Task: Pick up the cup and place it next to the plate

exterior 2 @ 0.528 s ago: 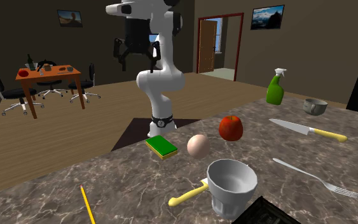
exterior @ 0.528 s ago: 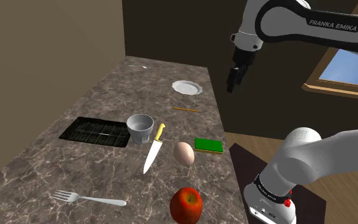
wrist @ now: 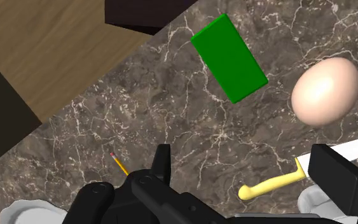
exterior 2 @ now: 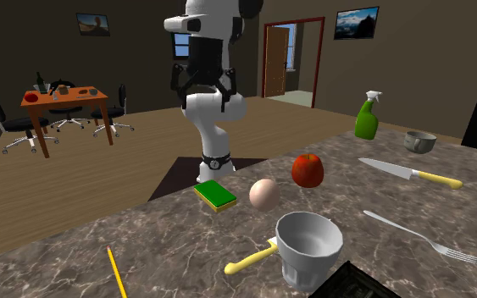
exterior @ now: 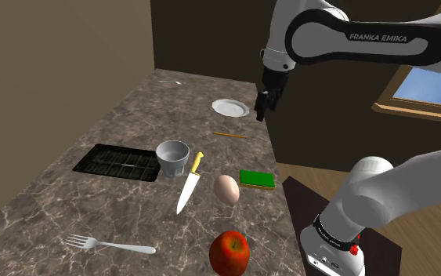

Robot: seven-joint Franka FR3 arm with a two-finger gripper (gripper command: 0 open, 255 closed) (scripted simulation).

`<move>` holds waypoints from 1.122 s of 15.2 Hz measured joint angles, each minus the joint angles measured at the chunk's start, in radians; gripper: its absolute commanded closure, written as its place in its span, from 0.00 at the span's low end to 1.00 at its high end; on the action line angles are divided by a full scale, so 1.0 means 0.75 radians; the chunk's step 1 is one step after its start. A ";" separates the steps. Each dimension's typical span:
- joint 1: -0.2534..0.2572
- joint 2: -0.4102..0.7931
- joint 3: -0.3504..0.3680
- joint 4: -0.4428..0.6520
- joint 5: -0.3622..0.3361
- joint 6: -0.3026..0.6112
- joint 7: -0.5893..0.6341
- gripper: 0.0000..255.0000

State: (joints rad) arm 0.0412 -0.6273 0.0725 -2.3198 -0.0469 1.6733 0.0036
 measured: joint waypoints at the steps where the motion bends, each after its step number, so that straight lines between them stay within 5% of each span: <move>1: 0.009 0.027 0.027 0.004 0.010 0.021 0.033 0.00; 9: 0.044 0.346 0.199 0.108 0.021 0.216 0.261 0.00; 17: 0.083 0.719 0.344 0.349 -0.069 0.308 0.513 0.00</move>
State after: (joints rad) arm 0.1036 -0.0877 0.3306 -2.0579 -0.0986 1.9042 0.3882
